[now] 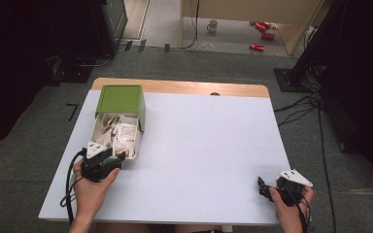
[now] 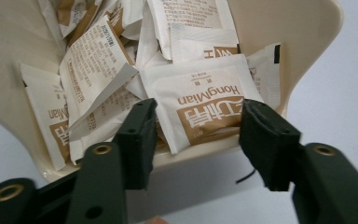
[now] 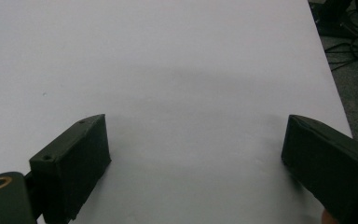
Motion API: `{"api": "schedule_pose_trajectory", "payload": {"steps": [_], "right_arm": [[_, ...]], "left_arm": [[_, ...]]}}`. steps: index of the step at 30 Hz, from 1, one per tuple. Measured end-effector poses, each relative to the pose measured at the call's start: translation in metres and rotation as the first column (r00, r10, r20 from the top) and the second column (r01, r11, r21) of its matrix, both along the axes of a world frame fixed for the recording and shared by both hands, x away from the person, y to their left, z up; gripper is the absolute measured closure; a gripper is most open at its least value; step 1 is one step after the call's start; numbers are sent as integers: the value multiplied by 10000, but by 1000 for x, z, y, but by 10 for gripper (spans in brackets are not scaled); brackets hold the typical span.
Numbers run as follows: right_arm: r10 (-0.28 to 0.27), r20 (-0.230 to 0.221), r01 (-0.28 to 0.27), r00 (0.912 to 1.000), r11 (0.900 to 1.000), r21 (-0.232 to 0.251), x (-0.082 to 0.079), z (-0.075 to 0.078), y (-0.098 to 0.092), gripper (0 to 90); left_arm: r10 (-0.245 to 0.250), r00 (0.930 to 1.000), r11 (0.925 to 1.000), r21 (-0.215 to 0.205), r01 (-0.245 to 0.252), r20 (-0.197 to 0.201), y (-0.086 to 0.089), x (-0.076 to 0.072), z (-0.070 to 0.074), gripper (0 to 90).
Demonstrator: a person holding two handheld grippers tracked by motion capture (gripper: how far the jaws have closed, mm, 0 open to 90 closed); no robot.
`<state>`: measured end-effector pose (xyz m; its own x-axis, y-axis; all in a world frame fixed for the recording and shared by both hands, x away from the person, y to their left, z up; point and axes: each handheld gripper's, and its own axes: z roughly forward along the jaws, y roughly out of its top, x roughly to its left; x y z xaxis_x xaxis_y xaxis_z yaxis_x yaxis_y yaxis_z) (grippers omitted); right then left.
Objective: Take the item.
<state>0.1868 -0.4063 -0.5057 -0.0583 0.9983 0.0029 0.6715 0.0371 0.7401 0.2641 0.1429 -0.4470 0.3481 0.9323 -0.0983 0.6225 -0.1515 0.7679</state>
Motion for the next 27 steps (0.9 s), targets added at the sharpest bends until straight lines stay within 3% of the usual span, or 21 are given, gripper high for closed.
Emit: {"api": "schedule_pose_trajectory", "payload": {"steps": [2,3,7,11,14,22,23,25,27], "right_arm": [[-1,-1,1,10000,10000,-4,0,0,0,72],[-7,-16,7,10000,10000,11,0,0,0,72],[-7,-20,7,10000,10000,22,0,0,0,72],[11,2,-11,10000,10000,8,0,0,0,72],[5,2,-5,10000,10000,-4,0,0,0,72],[20,5,-20,10000,10000,5,0,0,0,72],[10,-3,-10,10000,10000,12,0,0,0,72],[9,0,-9,10000,10000,10,0,0,0,72],[19,9,-19,10000,10000,-3,0,0,0,72]], "left_arm": [[-39,10000,10000,-53,39,4,2,-1,1,584],[96,9999,10000,-18,-96,58,4,-2,1,690],[275,9996,9993,-255,-274,18,10,-1,-1,800],[298,9995,9993,-238,-296,65,12,-1,-1,900],[115,9999,9988,-485,-110,99,14,-1,1,900],[50,9997,9986,-529,-37,257,14,-2,6,900],[-4,9999,9983,-586,13,153,14,-1,5,882],[-30,10000,9980,-637,34,64,13,3,1,720],[-164,9999,9969,-773,162,-21,12,7,-2,628]]}}
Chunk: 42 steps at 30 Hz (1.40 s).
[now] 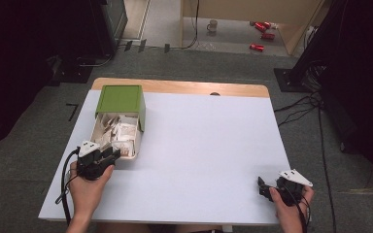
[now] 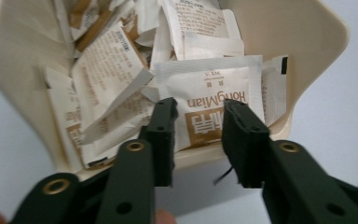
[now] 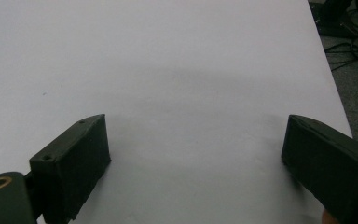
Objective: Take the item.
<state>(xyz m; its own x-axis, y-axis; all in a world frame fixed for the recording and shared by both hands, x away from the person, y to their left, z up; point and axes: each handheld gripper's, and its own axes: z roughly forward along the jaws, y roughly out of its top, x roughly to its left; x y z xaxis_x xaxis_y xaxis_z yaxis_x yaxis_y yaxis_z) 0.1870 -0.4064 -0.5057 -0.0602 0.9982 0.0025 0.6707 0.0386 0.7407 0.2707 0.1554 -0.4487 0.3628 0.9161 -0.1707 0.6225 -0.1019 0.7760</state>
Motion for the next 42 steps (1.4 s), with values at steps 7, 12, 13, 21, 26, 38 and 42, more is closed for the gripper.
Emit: {"api": "schedule_pose_trajectory", "payload": {"steps": [7,12,13,21,26,38,42], "right_arm": [[-9,-8,9,10000,10000,14,0,0,0,72],[-5,1,5,10000,10000,0,0,0,0,72],[-18,-6,18,10000,10000,4,0,0,0,72],[-24,-6,24,10000,10000,-5,0,0,0,72],[-21,-10,21,10000,10000,-2,0,0,0,72],[-16,-4,16,10000,10000,-1,0,0,0,72],[-18,-6,18,10000,10000,2,0,0,0,72]], "left_arm": [[143,9993,9994,309,-154,332,-9,3,2,454],[98,9991,9989,457,-117,409,-8,6,0,382],[-55,9994,9992,388,43,331,-8,8,-1,364],[-298,9994,9992,290,293,170,-8,17,-4,275],[-287,9993,9992,271,280,251,-5,12,0,475],[-1137,9925,9927,-360,1153,446,-9,-2,13,639],[-1009,9949,9940,-407,1011,87,-8,2,6,723]]}}
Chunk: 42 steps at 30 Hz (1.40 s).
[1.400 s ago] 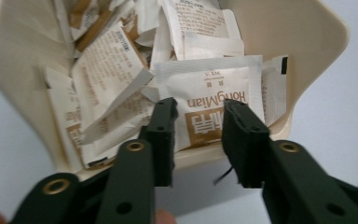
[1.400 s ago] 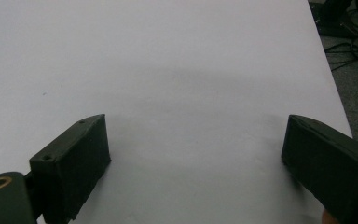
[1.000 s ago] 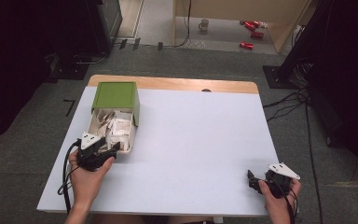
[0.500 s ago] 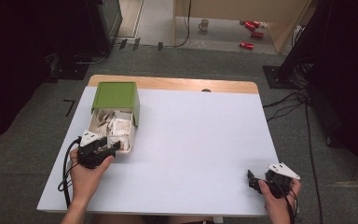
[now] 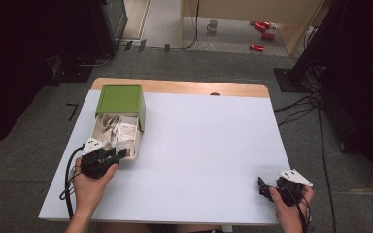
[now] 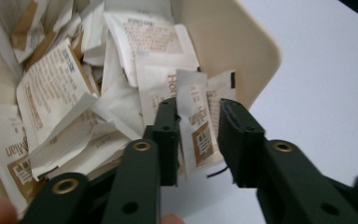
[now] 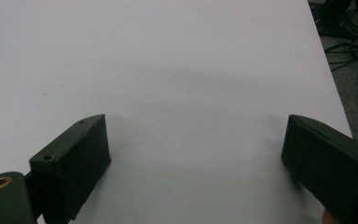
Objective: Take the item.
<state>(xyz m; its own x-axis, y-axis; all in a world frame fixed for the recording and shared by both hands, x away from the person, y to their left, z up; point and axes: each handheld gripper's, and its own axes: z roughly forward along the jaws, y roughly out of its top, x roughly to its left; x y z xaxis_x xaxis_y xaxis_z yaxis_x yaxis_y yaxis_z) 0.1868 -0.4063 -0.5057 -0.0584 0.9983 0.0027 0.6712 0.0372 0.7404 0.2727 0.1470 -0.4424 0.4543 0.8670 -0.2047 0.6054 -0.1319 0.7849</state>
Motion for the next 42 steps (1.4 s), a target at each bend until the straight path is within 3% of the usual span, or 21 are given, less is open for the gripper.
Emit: {"api": "schedule_pose_trajectory", "payload": {"steps": [3,6,14,21,25,42], "right_arm": [[1,-2,-1,10000,10000,0,0,0,0,72],[-5,1,5,10000,10000,5,0,0,0,72],[-1,2,1,10000,10000,-3,0,0,0,72],[2,-3,-2,10000,10000,-4,0,0,0,72],[-8,-27,8,10000,10000,34,0,0,0,72],[-12,-44,12,10000,10000,51,0,0,0,71]], "left_arm": [[-44,9999,9999,-145,42,-92,3,0,0,812],[48,9999,9998,-196,-46,107,4,-2,4,855],[345,9966,9987,-409,-315,745,6,-10,20,872],[484,9893,9973,-621,-401,1379,0,-20,35,877],[307,9838,9979,-609,-202,1767,-7,-26,49,878],[-392,9827,9970,-585,506,1809,-48,-23,53,881]]}}
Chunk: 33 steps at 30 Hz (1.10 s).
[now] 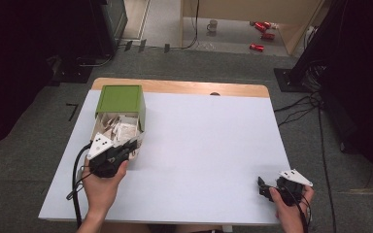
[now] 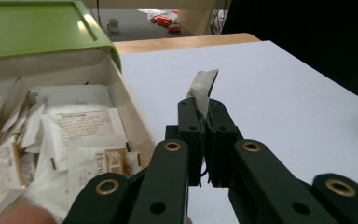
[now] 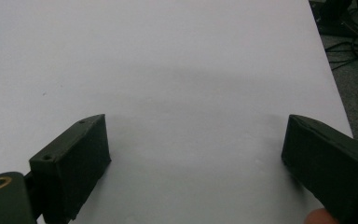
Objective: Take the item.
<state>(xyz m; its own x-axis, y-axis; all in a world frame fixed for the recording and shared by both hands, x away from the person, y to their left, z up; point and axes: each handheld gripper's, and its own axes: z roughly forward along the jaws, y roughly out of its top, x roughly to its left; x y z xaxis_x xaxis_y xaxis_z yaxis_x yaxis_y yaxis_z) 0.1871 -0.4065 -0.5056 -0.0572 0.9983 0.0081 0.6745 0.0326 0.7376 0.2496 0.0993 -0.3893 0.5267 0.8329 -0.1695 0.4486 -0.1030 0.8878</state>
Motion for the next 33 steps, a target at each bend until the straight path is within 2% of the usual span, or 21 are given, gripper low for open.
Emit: {"api": "schedule_pose_trajectory", "payload": {"steps": [8,17,21,28,33], "right_arm": [[1,2,-1,10000,10000,0,0,0,0,71],[4,6,-4,10000,10000,1,0,0,0,71],[5,8,-5,10000,10000,9,0,0,0,71],[6,6,-6,10000,10000,10,0,0,0,71],[7,6,-7,10000,10000,12,0,0,0,71]], "left_arm": [[-258,9996,9997,41,259,-93,-19,7,-4,882],[-421,9991,9991,98,422,-106,-46,17,-16,881],[-396,9991,9992,94,397,-124,-51,21,-20,881],[-343,9994,9987,365,347,-95,-65,31,-38,880],[-465,9983,9983,335,477,-361,-74,39,-55,878]]}}
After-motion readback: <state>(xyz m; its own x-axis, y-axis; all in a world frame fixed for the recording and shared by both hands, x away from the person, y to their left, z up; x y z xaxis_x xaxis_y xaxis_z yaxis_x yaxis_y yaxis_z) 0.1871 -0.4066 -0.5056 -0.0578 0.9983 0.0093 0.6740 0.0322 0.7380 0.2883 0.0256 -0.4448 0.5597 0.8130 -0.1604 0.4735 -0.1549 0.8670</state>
